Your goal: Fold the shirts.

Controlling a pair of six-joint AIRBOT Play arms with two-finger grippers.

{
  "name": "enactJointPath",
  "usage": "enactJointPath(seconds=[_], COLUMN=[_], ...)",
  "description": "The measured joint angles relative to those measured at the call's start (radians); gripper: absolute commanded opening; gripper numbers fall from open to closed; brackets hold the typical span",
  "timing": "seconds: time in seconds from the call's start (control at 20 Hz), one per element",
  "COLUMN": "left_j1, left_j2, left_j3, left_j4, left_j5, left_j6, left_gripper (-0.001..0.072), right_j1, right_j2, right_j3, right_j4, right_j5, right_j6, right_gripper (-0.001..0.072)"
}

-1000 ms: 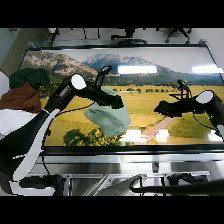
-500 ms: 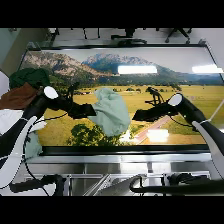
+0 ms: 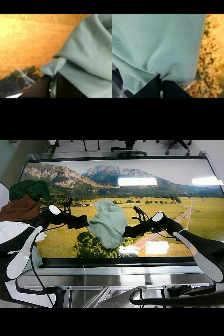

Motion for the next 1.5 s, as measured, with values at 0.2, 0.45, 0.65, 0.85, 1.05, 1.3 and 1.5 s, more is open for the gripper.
enactJointPath(seconds=[0.2,0.45,0.65,0.85,1.05,1.3,1.5], left_j1=[-0.022,-0.029,-0.031,-0.031,-0.031,-0.031,-0.031], left_j2=[-0.031,0.094,0.303,0.508,0.657,0.717,0.62], left_j3=[0.131,0.299,0.483,0.658,0.637,0.378,0.128], left_j4=[0.002,0.0,-0.049,-0.088,-0.097,-0.095,-0.094], left_j5=[-0.061,-0.202,-0.296,-0.343,-0.369,-0.346,-0.278], left_j6=[0.023,0.031,0.034,0.033,0.026,0.027,0.075], left_gripper=[0.0013,0.0013,0.0013,0.0013,0.0014,0.0014,0.0015], right_j1=[-0.024,-0.127,-0.207,-0.239,-0.247,-0.248,-0.248], right_j2=[0.026,0.172,0.336,0.472,0.539,0.486,0.369], right_j3=[0.03,0.148,0.357,0.558,0.626,0.531,0.302], right_j4=[0.079,0.14,0.176,0.188,0.156,0.104,0.092], right_j5=[0.021,0.156,0.236,0.261,0.291,0.379,0.375], right_j6=[-0.093,-0.126,-0.133,-0.137,-0.108,-0.052,-0.07], right_gripper=[0.002,0.0019,0.002,0.002,0.002,0.0021,0.0021])
